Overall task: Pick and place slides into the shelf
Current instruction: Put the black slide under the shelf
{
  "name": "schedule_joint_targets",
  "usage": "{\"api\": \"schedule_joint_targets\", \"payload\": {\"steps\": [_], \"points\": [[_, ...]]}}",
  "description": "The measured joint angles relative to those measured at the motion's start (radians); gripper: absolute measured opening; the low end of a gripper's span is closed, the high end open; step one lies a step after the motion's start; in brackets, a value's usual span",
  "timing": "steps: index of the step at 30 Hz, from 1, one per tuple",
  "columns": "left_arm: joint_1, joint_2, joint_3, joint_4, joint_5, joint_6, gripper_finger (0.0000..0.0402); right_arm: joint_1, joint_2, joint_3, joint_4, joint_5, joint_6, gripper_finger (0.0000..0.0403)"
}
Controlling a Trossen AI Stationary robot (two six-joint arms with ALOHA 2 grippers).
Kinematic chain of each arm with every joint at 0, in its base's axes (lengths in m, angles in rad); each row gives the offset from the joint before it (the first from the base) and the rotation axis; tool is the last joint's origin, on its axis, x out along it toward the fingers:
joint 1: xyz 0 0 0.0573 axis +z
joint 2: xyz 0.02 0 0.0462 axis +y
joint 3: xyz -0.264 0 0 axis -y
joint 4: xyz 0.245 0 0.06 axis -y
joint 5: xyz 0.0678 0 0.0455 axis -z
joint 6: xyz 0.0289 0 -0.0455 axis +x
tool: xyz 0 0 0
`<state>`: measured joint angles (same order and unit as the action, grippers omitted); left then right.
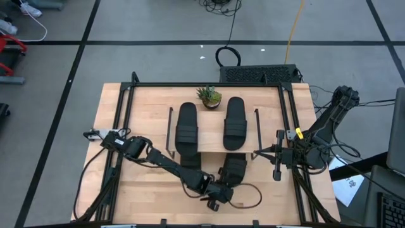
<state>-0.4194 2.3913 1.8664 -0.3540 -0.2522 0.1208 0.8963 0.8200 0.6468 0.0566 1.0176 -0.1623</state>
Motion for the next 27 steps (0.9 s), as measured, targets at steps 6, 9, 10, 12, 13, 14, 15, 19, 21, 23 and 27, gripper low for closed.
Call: {"api": "schedule_joint_targets", "payload": {"steps": [6, 9, 10, 12, 13, 14, 15, 19, 21, 23, 27], "points": [[0.046, 0.000, 0.000, 0.073, -0.015, 0.025, 0.0000, 0.000, 0.000, 0.000, 0.000, 0.000, 0.001, 0.0000], [0.062, 0.000, 0.000, 0.080, 0.024, 0.018, 0.0000, 0.000, 0.000, 0.000, 0.000, 0.000, 0.001, 0.0000], [0.065, 0.000, 0.000, 0.081, 0.041, 0.013, 0.0000, 0.000, 0.000, 0.000, 0.000, 0.000, 0.002, 0.0000], [0.067, 0.000, 0.000, 0.092, 0.050, 0.013, 0.0001, 0.000, 0.000, 0.000, 0.000, 0.000, 0.001, 0.0000], [0.066, 0.000, 0.000, 0.099, 0.044, 0.022, 0.0000, 0.000, 0.000, 0.000, 0.000, 0.000, 0.001, 0.0000], [0.066, 0.000, 0.000, 0.104, 0.041, 0.037, 0.0000, 0.000, 0.000, 0.000, 0.000, 0.000, 0.000, 0.0000], [0.065, 0.000, 0.000, 0.111, 0.040, 0.051, 0.0000, 0.000, 0.000, 0.000, 0.000, 0.000, -0.003, 0.0000], [0.065, 0.000, 0.000, 0.122, -0.050, 0.056, 0.0000, 0.000, 0.000, 0.000, 0.000, 0.000, -0.005, 0.0000], [0.071, 0.000, 0.000, 0.121, -0.083, 0.054, 0.0001, 0.000, 0.000, 0.000, 0.000, -0.001, -0.003, 0.0000], [0.077, 0.000, 0.000, 0.121, -0.089, 0.054, 0.0000, 0.000, 0.000, 0.000, 0.000, -0.001, 0.001, 0.0000], [0.074, 0.000, 0.001, 0.156, -0.094, 0.089, 0.0000, 0.000, 0.000, 0.000, 0.000, -0.001, 0.001, 0.0000]]}}
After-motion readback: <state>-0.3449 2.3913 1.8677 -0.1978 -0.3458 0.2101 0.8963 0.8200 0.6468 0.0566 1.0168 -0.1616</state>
